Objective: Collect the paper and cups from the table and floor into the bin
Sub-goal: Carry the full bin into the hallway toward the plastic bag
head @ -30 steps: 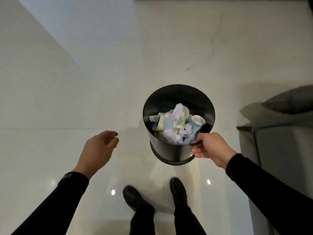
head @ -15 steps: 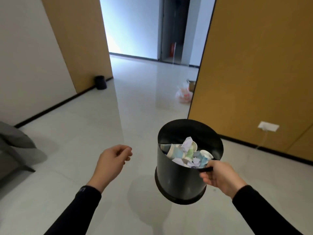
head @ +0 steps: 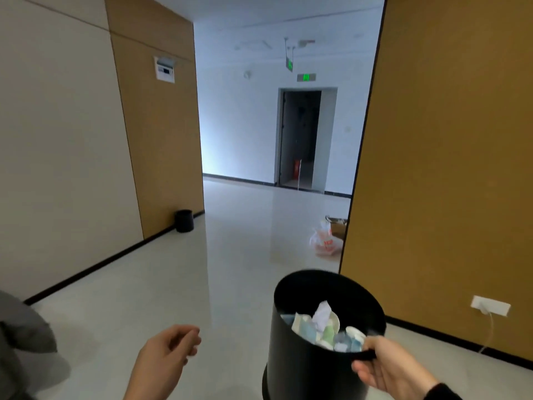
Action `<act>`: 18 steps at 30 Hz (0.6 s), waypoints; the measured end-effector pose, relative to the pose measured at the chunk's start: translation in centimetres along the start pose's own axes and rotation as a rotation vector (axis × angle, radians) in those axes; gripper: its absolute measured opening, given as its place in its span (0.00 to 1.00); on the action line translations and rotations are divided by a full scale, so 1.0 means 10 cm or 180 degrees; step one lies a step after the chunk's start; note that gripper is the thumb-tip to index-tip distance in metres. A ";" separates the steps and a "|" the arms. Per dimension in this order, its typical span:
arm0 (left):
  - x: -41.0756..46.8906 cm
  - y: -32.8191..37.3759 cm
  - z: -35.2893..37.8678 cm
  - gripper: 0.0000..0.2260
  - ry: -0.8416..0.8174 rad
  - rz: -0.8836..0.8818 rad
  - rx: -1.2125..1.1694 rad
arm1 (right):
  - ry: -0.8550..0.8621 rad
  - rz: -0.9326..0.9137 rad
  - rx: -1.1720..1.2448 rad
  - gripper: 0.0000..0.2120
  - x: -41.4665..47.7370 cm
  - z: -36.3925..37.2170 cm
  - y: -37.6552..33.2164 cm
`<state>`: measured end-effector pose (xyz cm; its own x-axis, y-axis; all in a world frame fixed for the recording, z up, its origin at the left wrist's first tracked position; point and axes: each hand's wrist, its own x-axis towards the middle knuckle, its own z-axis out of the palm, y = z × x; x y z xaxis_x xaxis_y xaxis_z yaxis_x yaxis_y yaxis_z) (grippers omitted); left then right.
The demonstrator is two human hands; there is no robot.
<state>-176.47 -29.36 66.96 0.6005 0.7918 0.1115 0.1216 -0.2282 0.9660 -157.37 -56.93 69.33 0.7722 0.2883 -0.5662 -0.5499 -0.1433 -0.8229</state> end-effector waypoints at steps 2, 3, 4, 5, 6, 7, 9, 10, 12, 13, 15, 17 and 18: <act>0.19 -0.07 -0.08 0.08 0.0075 -0.0048 -0.0043 | 0.0086 -0.0074 0.0115 0.09 0.14 0.15 -0.01; 0.30 -0.10 -0.10 0.08 0.0100 -0.0062 -0.0062 | 0.0072 -0.0105 0.0065 0.08 0.23 0.21 -0.05; 0.42 -0.11 -0.10 0.08 0.0121 -0.0060 -0.0074 | 0.0075 -0.0096 0.0031 0.08 0.34 0.27 -0.11; 0.56 -0.12 -0.09 0.08 0.0120 -0.0046 -0.0075 | 0.0061 -0.0039 -0.0007 0.07 0.44 0.33 -0.19; 0.70 -0.13 -0.06 0.08 0.0090 -0.0029 -0.0062 | 0.0011 0.0043 -0.0026 0.08 0.54 0.39 -0.27; 0.84 -0.15 -0.02 0.08 0.0049 -0.0012 -0.0038 | -0.0049 0.0105 -0.0070 0.09 0.66 0.45 -0.34; 1.17 -0.19 0.10 0.07 -0.0013 0.0013 0.0025 | -0.0172 0.0157 -0.0202 0.10 0.94 0.54 -0.49; 1.35 -0.21 0.16 0.07 -0.0025 0.0011 0.0039 | -0.0211 0.0154 -0.0278 0.09 1.11 0.57 -0.55; 1.74 -0.26 0.32 0.07 -0.0004 0.0005 0.0049 | -0.0250 0.0126 -0.0355 0.09 1.51 0.68 -0.72; 1.93 -0.28 0.40 0.07 0.0019 -0.0003 0.0051 | -0.0254 0.0113 -0.0386 0.09 1.71 0.74 -0.83; 2.33 -0.28 0.56 0.06 0.0072 -0.0060 0.0032 | -0.0273 0.0135 -0.0378 0.08 2.12 0.87 -1.09; 2.74 -0.24 0.71 0.06 0.0110 -0.0117 0.0013 | -0.0292 0.0126 -0.0418 0.08 2.54 1.02 -1.38; 2.93 -0.23 0.79 0.06 0.0126 -0.0146 0.0012 | -0.0291 0.0089 -0.0444 0.09 2.73 1.09 -1.53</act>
<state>-152.93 -10.14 66.14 0.5626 0.8232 0.0764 0.1513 -0.1934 0.9694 -131.35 -36.58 66.94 0.7215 0.3664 -0.5875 -0.5163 -0.2808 -0.8091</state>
